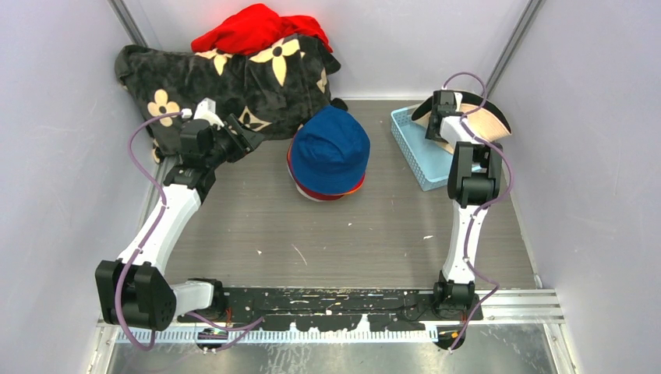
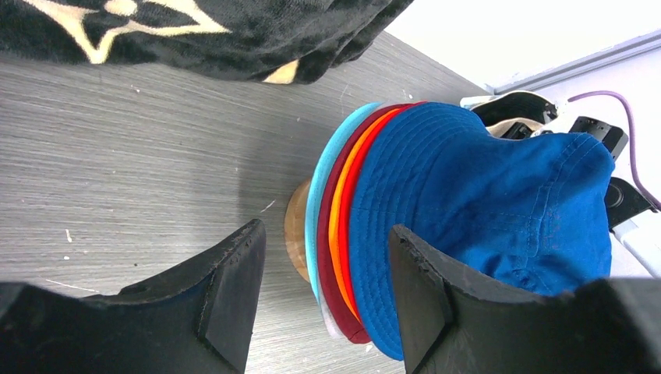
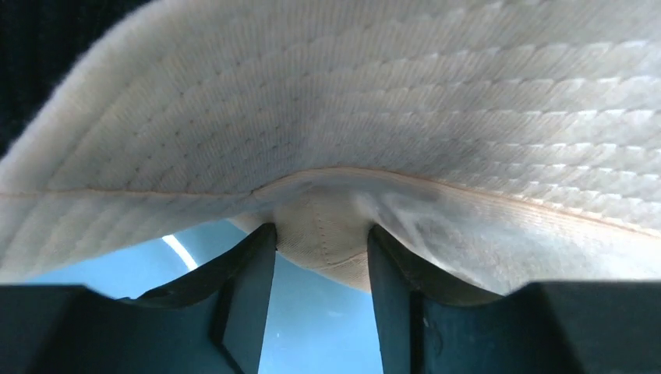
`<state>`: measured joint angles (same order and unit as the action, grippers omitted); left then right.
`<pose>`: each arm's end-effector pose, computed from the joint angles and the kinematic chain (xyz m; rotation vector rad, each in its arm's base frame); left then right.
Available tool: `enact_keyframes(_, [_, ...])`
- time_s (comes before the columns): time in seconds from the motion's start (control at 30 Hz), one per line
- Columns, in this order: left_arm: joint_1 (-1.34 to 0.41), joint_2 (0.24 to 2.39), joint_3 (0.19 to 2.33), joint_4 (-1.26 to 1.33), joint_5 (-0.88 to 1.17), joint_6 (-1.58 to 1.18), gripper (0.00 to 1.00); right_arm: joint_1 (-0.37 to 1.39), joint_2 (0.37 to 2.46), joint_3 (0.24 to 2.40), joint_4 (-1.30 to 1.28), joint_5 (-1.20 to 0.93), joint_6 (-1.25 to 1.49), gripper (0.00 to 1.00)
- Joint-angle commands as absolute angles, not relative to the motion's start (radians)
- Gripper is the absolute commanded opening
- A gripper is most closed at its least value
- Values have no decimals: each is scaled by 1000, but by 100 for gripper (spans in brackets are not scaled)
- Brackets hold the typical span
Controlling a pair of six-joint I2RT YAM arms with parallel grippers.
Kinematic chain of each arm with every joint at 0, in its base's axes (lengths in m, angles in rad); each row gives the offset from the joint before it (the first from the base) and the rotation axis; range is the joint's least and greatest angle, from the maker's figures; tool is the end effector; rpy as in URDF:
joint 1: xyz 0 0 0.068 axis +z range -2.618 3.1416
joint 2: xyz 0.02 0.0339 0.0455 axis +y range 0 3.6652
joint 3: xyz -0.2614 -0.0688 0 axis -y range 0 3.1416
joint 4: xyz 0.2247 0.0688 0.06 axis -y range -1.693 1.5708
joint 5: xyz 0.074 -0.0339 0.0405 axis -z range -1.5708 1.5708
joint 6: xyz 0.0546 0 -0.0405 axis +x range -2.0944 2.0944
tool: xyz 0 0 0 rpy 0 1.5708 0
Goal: Stack the hats
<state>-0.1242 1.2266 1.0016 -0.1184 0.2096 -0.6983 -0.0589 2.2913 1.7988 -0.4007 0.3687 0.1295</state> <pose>0.2806 -0.0465 0.3250 -0.4186 1.9348 -0.7463 0.4951 -0.0489 0.1592 0.3862 2.3962 -0.4212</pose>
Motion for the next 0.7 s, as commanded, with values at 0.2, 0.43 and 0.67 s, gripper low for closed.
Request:
enact_keyframes(0.2, [-131, 1235, 1025, -95, 216, -687, 59, -86, 2250, 1759, -340, 356, 156, 1])
enact_keyframes(0.43, [-142, 1219, 1032, -102, 211, -687, 59, -82, 1990, 1712, -368, 259, 192, 1])
enact_keyframes(0.67, [-159, 1190, 1029, -103, 209, -693, 59, -82, 1748, 1825, -462, -9, 257, 1])
